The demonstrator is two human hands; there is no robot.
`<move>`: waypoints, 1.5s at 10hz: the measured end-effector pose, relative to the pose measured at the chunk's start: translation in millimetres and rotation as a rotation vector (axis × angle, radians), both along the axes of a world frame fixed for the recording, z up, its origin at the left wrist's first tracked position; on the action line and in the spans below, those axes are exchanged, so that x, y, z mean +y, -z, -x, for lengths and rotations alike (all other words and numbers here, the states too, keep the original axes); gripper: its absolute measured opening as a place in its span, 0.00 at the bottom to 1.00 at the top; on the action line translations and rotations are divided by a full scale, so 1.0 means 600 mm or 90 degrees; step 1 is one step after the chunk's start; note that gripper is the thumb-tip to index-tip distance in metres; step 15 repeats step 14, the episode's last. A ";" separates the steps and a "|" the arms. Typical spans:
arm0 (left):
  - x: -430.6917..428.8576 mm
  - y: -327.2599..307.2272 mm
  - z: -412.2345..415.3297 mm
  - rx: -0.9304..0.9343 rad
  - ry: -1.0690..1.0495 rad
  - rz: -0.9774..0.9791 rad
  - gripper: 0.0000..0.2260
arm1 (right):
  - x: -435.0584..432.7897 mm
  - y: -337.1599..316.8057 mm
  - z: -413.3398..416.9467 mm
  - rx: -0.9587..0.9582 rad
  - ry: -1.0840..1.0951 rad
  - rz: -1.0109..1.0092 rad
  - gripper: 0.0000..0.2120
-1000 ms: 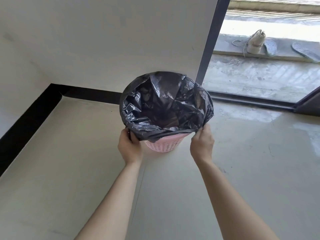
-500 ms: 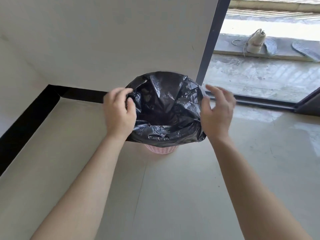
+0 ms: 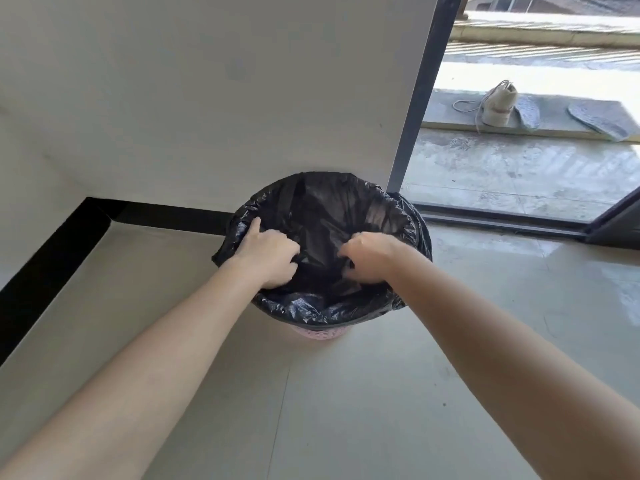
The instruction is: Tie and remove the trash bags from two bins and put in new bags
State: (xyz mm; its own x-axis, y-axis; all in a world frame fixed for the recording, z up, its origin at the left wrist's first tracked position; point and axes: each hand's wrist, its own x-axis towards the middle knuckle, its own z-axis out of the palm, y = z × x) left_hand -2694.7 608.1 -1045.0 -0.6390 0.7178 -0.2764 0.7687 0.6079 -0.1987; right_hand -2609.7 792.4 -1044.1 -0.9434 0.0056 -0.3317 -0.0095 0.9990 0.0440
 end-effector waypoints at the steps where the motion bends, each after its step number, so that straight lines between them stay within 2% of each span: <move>1: -0.016 -0.027 0.004 0.181 -0.041 -0.407 0.15 | 0.014 -0.047 -0.017 0.364 0.078 0.208 0.16; 2: -0.043 -0.037 0.022 0.079 -0.290 -0.430 0.32 | 0.041 -0.056 -0.035 0.532 0.353 0.301 0.25; 3: -0.062 -0.024 0.019 -0.342 -0.525 -0.573 0.29 | 0.063 -0.031 -0.053 0.282 0.689 0.655 0.32; 4: -0.070 -0.010 0.002 -0.397 -0.556 -0.760 0.27 | 0.049 -0.008 -0.073 0.139 0.796 0.931 0.09; 5: -0.080 -0.007 -0.003 -0.371 -0.639 -0.844 0.28 | 0.020 -0.005 -0.062 0.165 0.846 0.989 0.08; 6: -0.097 0.010 0.004 -0.399 -0.802 -0.921 0.21 | 0.002 -0.008 -0.040 0.198 0.836 1.003 0.10; 7: -0.097 0.002 -0.017 -0.400 -0.847 -1.046 0.30 | 0.002 -0.012 -0.036 0.205 0.800 1.076 0.19; 8: -0.095 0.003 -0.050 -0.271 -1.030 -1.177 0.30 | -0.009 0.004 -0.048 0.282 0.878 1.109 0.37; 9: -0.083 0.022 -0.083 -0.615 -1.197 -1.263 0.23 | -0.038 0.052 -0.064 0.327 1.026 1.123 0.49; 10: -0.062 0.021 -0.118 -0.618 -1.178 -1.263 0.13 | -0.077 0.043 -0.083 0.374 1.057 1.137 0.38; 11: -0.065 0.026 -0.124 -0.448 -1.124 -1.285 0.08 | -0.079 0.037 -0.082 0.454 1.027 1.098 0.23; 12: -0.070 0.040 -0.128 -0.512 -1.120 -1.223 0.08 | -0.071 0.024 -0.078 0.427 0.988 1.040 0.22; 13: -0.087 0.051 -0.110 -0.558 -1.118 -1.192 0.16 | -0.060 0.022 -0.082 0.324 0.892 0.874 0.26; 14: -0.112 0.018 -0.063 -0.363 -1.120 -1.150 0.28 | -0.031 -0.003 -0.078 0.363 0.765 0.647 0.25; 15: -0.112 0.018 -0.063 -0.363 -1.120 -1.150 0.28 | -0.031 -0.003 -0.078 0.363 0.765 0.647 0.25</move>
